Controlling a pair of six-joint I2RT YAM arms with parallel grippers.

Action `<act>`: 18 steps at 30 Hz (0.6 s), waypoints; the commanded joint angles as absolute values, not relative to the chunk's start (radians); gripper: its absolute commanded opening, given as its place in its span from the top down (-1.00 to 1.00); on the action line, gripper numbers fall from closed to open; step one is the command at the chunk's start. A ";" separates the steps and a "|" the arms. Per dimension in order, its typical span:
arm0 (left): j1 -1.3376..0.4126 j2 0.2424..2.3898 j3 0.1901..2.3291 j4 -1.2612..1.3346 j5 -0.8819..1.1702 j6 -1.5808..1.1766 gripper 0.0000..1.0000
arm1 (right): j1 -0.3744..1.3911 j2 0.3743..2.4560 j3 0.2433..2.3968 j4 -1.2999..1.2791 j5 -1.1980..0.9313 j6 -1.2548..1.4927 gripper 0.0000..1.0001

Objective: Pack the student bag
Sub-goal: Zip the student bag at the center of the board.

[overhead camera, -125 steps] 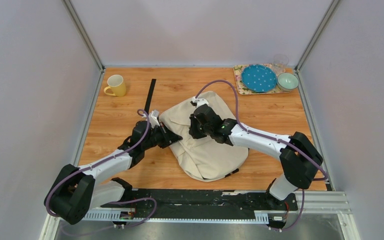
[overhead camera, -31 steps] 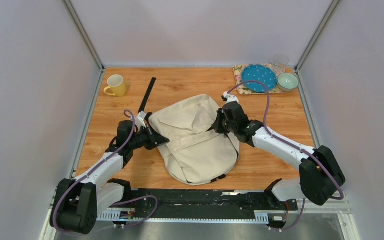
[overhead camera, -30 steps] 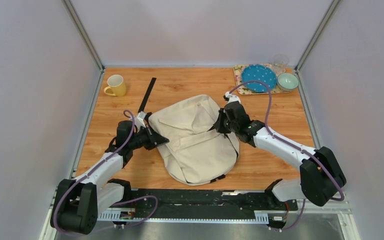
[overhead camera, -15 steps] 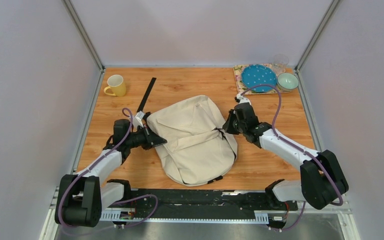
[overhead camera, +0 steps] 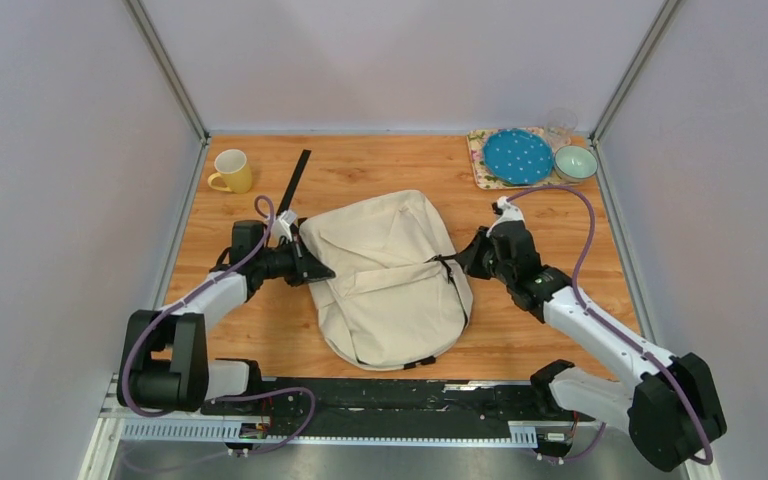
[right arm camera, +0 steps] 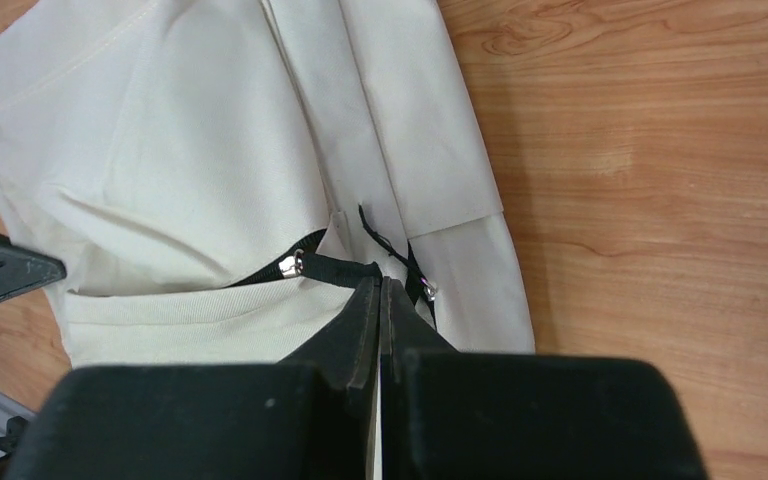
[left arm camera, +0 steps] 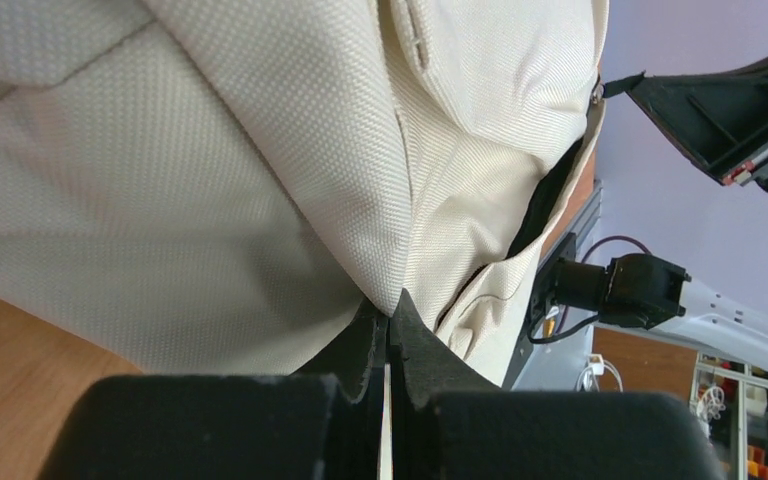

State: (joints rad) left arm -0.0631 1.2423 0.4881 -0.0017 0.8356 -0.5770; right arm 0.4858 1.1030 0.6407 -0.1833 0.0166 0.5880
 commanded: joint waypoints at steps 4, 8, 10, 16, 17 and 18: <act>-0.040 1.336 0.609 0.020 0.851 -0.517 0.92 | 0.491 0.973 0.571 -0.224 0.046 0.638 1.00; -0.041 1.296 0.582 -0.021 0.835 -0.502 0.49 | 0.489 0.992 0.569 -0.216 0.015 0.669 0.89; -0.040 1.246 0.568 -0.063 0.806 -0.489 0.36 | 0.489 1.000 0.563 -0.196 -0.020 0.698 0.32; -0.040 1.056 0.540 -0.202 0.639 -0.433 0.04 | 0.492 1.045 0.571 -0.086 -0.110 0.733 0.00; -0.040 1.030 0.537 -0.209 0.618 -0.434 -0.01 | 0.492 1.057 0.595 -0.078 -0.117 0.717 0.00; -0.040 0.987 0.534 -0.209 0.608 -0.440 -0.04 | 0.495 1.083 0.612 -0.077 -0.123 0.700 -0.01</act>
State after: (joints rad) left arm -0.0498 1.1007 0.5453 -0.1452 0.7185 -0.4816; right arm 0.4904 1.0348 0.5621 -0.1692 -0.0586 0.7078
